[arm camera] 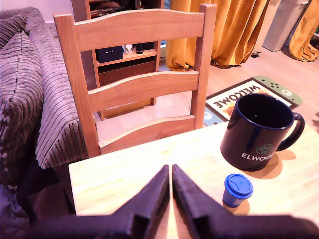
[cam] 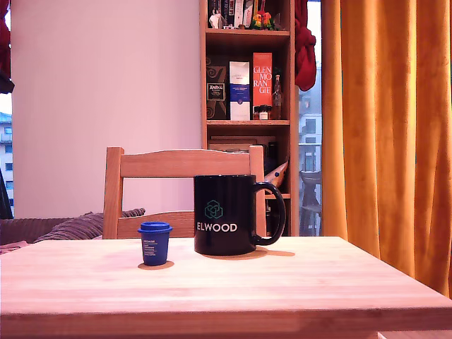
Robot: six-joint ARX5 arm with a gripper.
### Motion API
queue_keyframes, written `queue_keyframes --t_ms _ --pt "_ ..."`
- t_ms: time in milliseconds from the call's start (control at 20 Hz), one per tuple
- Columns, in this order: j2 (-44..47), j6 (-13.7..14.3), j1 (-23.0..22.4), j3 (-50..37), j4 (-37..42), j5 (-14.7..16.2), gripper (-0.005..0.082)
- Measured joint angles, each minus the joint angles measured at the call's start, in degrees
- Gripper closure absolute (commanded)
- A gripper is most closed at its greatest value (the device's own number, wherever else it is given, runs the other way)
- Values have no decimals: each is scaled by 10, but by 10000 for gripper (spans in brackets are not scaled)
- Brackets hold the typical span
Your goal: Pick up the coffee capsules on the table and drop them inside the coffee cup
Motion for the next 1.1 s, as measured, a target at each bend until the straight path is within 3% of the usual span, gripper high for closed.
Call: queue_keyframes --t_ms 100,650,850,1100 --pt "0 -30 0 -1 28 0 790" --pt "0 -32 -5 -1 58 0 790" --pt "0 -28 -35 -1 102 13 790" --pt "0 -19 -105 -10 165 25 790"
